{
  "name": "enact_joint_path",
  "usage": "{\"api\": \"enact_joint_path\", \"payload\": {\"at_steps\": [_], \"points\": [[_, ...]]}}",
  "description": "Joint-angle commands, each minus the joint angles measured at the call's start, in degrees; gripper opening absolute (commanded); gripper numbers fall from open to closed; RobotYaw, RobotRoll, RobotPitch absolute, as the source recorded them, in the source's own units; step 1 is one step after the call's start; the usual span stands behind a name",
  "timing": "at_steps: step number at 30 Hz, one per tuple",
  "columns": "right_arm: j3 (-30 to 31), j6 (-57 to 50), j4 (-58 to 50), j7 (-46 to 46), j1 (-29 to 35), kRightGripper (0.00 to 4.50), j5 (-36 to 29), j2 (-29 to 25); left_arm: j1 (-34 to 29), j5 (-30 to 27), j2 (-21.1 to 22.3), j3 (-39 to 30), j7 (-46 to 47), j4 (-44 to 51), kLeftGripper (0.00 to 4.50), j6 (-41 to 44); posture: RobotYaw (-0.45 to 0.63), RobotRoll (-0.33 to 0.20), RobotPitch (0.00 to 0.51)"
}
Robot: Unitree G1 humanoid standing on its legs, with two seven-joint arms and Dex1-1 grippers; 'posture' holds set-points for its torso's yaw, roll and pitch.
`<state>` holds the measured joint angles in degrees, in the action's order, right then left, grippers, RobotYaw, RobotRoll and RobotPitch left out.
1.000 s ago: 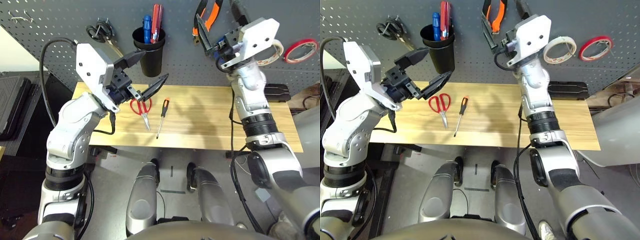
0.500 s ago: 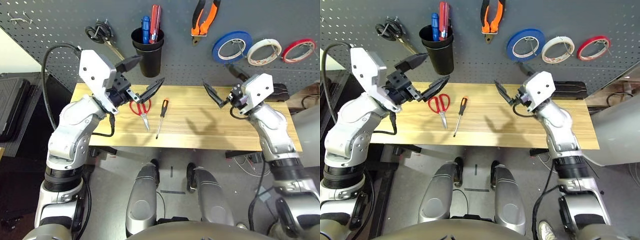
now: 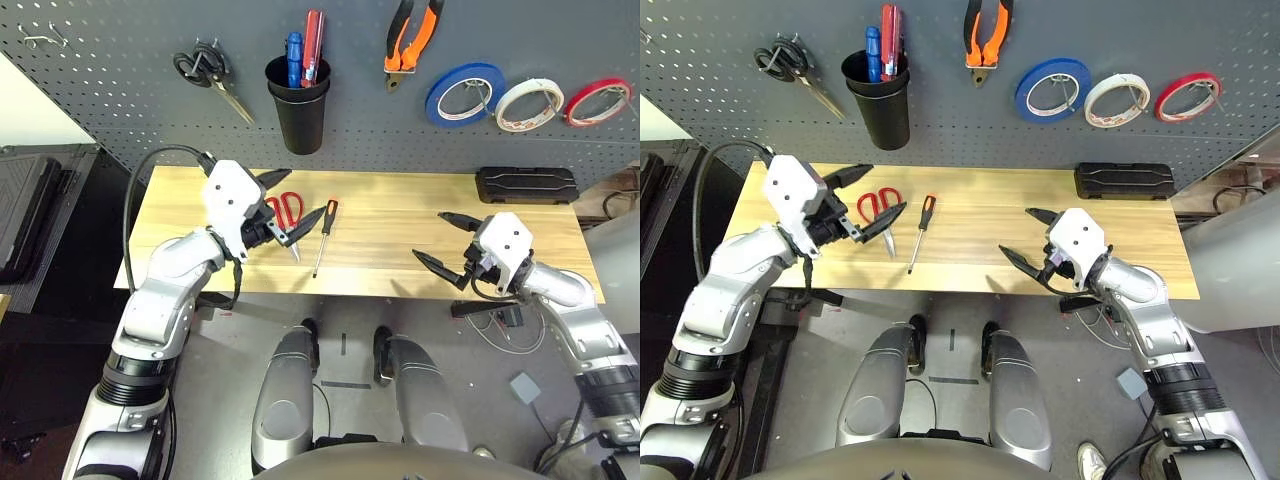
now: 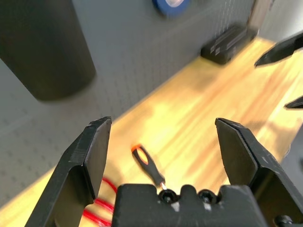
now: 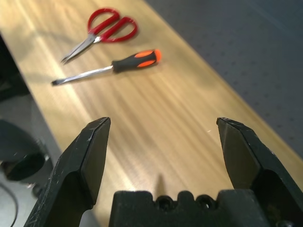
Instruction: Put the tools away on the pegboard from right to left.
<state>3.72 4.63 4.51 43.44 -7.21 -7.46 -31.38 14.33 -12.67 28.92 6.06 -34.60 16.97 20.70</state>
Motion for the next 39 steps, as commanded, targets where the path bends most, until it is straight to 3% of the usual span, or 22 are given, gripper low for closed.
{"api": "enact_joint_path", "payload": {"at_steps": [1, 17, 27, 39], "points": [[1.0, -1.3, 0.7, 0.9, 1.3, 4.47, 1.8, -1.2, -0.5, 2.7, -0.7, 2.7, 1.1, -2.0, 4.50, 2.3, 0.21, 0.000, 0.262], [3.7, -1.5, 4.2, 0.9, -0.4, 4.47, 5.7, 0.1, 6.6, 9.7, -9.4, 9.6, 5.8, -14.5, 4.50, 9.5, 0.19, 0.000, 0.281], [5.2, -2.1, 4.1, 0.6, -0.9, 4.47, 7.1, 1.3, 16.8, 14.9, -16.5, 10.2, 11.4, -33.9, 4.50, 12.4, 0.18, 0.000, 0.299], [6.0, -2.9, 2.0, 0.2, 0.4, 4.47, 8.4, 1.7, 29.2, 17.3, -24.7, 7.9, 17.8, -60.9, 4.50, 6.4, 0.13, 0.000, 0.322]]}}
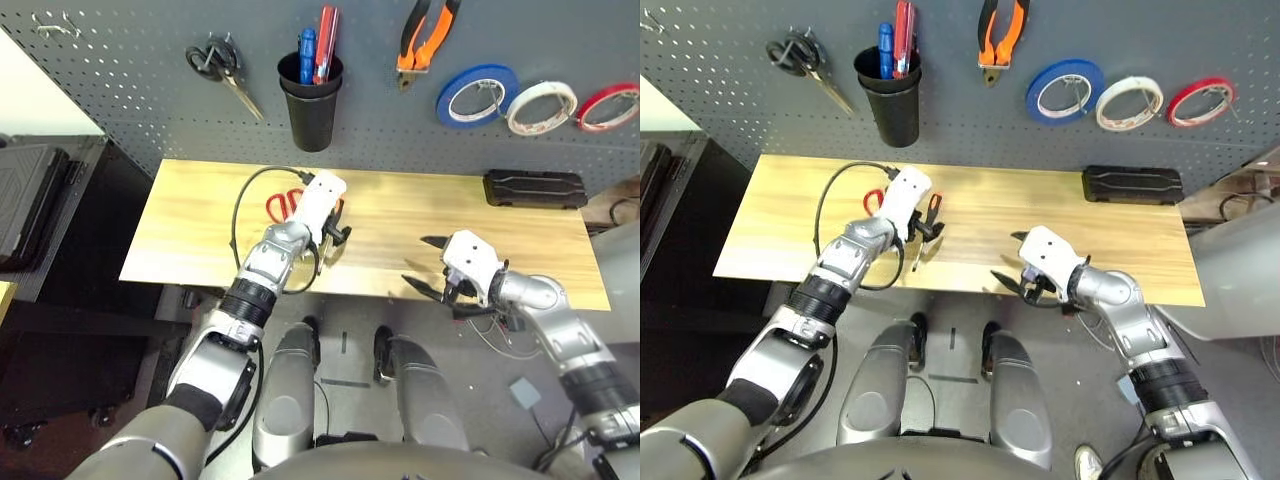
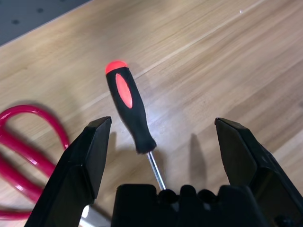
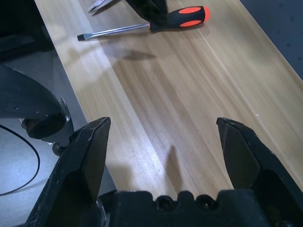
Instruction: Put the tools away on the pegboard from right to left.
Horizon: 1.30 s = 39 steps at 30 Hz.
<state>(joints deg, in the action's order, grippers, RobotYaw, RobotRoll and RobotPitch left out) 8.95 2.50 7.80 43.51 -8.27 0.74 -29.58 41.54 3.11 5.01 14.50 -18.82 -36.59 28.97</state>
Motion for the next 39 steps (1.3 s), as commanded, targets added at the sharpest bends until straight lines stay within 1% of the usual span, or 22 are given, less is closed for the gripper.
{"api": "enact_joint_path", "payload": {"at_steps": [1, 5, 8, 17, 19, 21, 22, 24, 28, 29, 35, 37, 39], "points": [[0.7, -1.0, -1.8, 0.1, 1.7, 4.47, 0.2, -0.2, 2.9, 1.8, -1.0, -0.8, 2.6, -9.6, 4.50, -2.7, 0.12, 0.000, 0.323], [0.3, -1.7, -3.6, 0.1, 2.8, 4.47, 0.0, -0.9, 6.5, 2.2, -1.9, -2.6, 5.3, -18.2, 4.50, -5.7, 0.10, 0.000, 0.325], [0.1, -2.3, -4.7, 0.0, 3.3, 4.47, -0.1, -1.2, 8.3, 2.4, -2.5, -3.6, 6.3, -22.7, 4.50, -7.8, 0.09, 0.000, 0.324], [-0.1, -3.2, -6.8, -0.2, 4.3, 4.47, -0.1, -2.2, 10.6, 2.0, -5.4, -5.6, 6.1, -29.3, 4.50, -11.1, 0.07, 0.000, 0.318], [-0.2, -3.3, -6.9, -0.1, 4.2, 4.50, -0.1, -2.4, 10.7, 1.9, -5.9, -6.0, 6.2, -30.4, 4.11, -11.2, 0.07, 0.000, 0.317], [-0.2, -3.4, -7.1, -0.1, 4.0, 4.50, -0.1, -2.4, 10.7, 2.5, -6.0, -5.9, 6.6, -31.4, 3.55, -10.9, 0.07, 0.000, 0.314], [-0.2, -3.5, -7.1, -0.1, 3.9, 4.50, -0.1, -2.4, 10.7, 2.6, -6.0, -5.9, 6.9, -31.8, 3.10, -10.7, 0.07, 0.000, 0.313], [-0.2, -3.5, -7.2, 0.0, 3.7, 4.50, -0.1, -2.4, 10.5, 2.8, -6.0, -5.9, 7.5, -32.4, 2.36, -10.4, 0.07, 0.000, 0.311], [-0.2, -3.5, -7.2, 0.0, 3.3, 4.50, -0.1, -2.4, 9.8, 3.6, -5.9, -5.5, 8.0, -33.1, 0.75, -10.6, 0.07, 0.000, 0.309], [-0.2, -3.5, -7.2, 0.0, 3.2, 4.50, -0.1, -2.4, 9.7, 3.7, -5.9, -5.4, 8.0, -33.1, 0.61, -10.7, 0.07, 0.000, 0.309], [-0.1, -3.4, -6.8, 0.1, 2.7, 4.50, -0.1, -2.4, 9.1, 3.7, -6.4, -5.7, 8.0, -32.1, 0.61, -10.4, 0.09, 0.000, 0.307], [-0.1, -3.1, -6.4, 0.1, 2.5, 4.50, -0.1, -2.4, 9.1, 3.3, -6.7, -5.9, 7.9, -30.2, 0.61, -9.5, 0.10, 0.000, 0.307], [0.1, -2.8, -5.8, 0.2, 2.2, 4.50, 0.0, -2.2, 8.8, 2.3, -7.3, -6.6, 7.4, -26.2, 0.61, -7.2, 0.10, 0.000, 0.306]]}}
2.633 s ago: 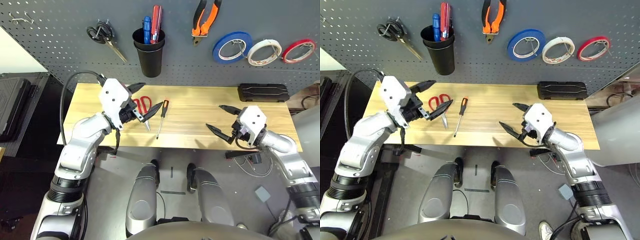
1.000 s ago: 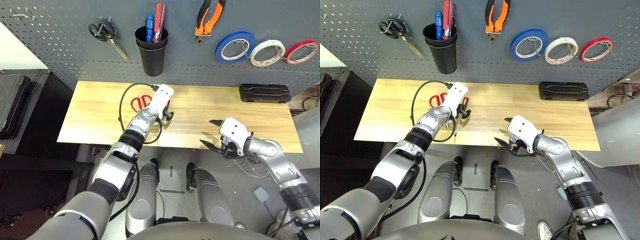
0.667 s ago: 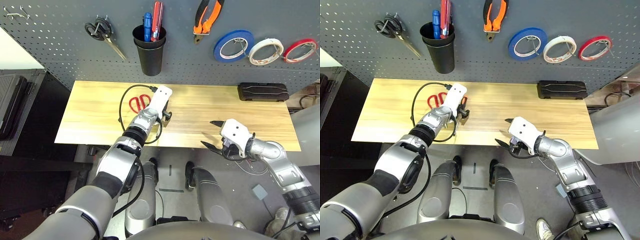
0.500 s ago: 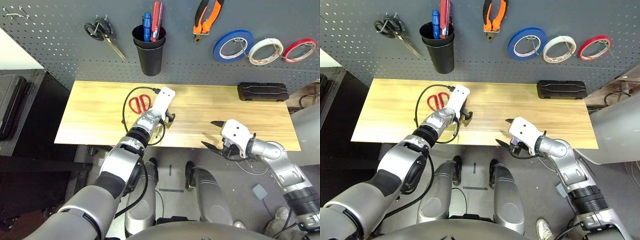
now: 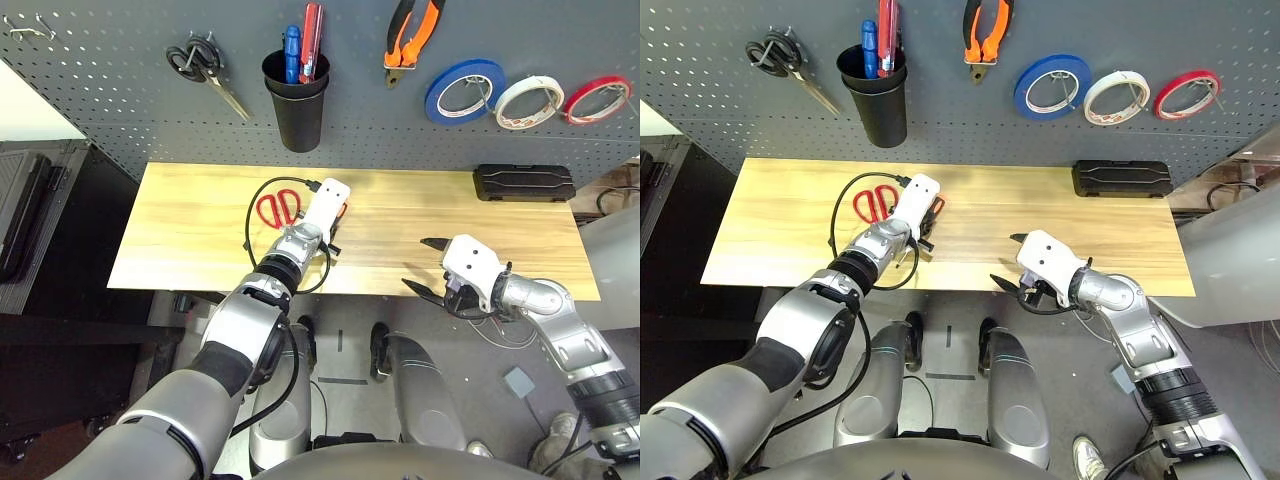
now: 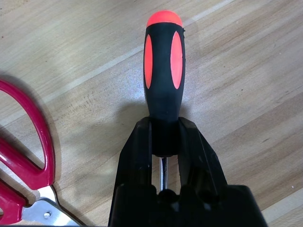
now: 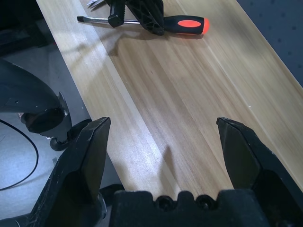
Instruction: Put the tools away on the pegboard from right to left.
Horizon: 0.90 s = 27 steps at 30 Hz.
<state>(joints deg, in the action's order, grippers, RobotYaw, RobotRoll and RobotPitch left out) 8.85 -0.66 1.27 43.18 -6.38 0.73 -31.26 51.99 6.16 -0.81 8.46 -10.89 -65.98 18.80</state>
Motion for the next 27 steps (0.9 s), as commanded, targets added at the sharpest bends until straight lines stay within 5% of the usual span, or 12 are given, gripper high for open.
{"api": "enact_joint_path", "payload": {"at_steps": [1, 13, 27], "points": [[0.3, 0.6, 1.2, 0.5, -0.1, 4.50, 0.0, -0.3, -2.5, -1.5, -1.7, -1.1, -0.7, 6.8, 0.61, 5.1, 0.11, 0.000, 0.305], [0.6, 3.8, 7.5, 0.2, -4.7, 4.50, 0.0, 1.2, -24.8, -4.5, -1.1, -4.5, 2.9, 62.3, 0.61, 35.8, 0.16, 0.000, 0.302], [1.1, 8.6, 16.1, 1.7, -10.5, 4.50, 0.2, 2.0, -35.7, -5.4, 2.2, -11.8, 6.2, 85.4, 0.61, 46.1, 0.26, 0.000, 0.284]]}}
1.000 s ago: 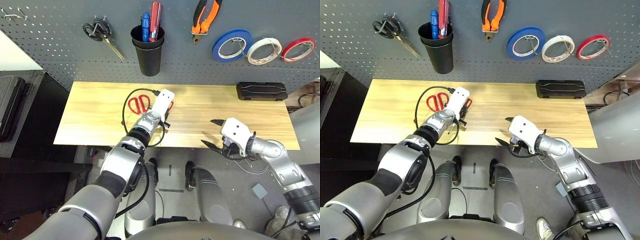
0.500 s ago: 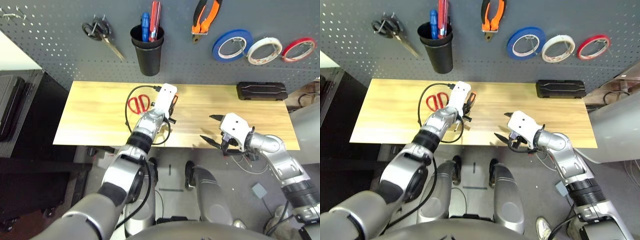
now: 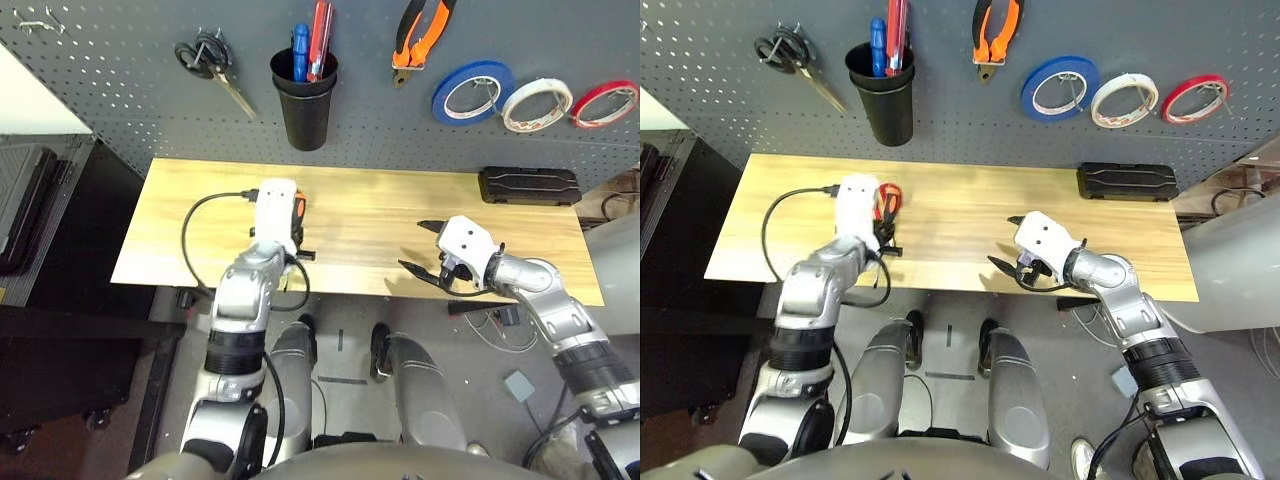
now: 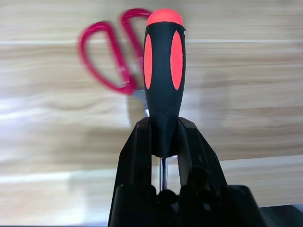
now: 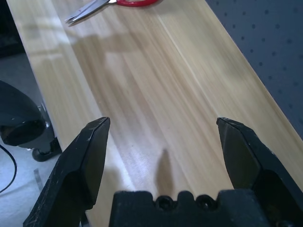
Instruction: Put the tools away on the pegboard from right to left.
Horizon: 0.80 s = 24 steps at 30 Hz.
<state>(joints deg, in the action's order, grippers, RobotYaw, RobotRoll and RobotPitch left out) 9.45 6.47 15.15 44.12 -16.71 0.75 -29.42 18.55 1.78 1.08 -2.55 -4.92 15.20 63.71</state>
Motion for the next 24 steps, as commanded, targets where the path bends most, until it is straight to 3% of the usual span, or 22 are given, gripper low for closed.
{"api": "enact_joint_path", "payload": {"at_steps": [1, 12, 24], "points": [[0.5, 1.8, 2.7, 0.9, -0.6, 4.50, 0.1, 0.2, -2.9, -1.1, 0.8, -0.7, 0.0, 5.4, 0.61, 1.1, 0.26, 0.000, 0.284], [-2.7, 3.4, 7.2, 3.4, -3.9, 4.50, -5.0, 1.7, -2.7, -4.8, 4.5, -6.2, -1.7, 14.1, 0.61, -4.0, 0.32, 0.000, 0.265], [-6.5, 5.3, 7.8, 10.7, -6.8, 4.50, -13.0, 1.3, 11.1, -12.1, 8.3, -13.8, -2.6, 15.4, 0.61, -7.5, 0.32, 0.000, 0.248]]}}
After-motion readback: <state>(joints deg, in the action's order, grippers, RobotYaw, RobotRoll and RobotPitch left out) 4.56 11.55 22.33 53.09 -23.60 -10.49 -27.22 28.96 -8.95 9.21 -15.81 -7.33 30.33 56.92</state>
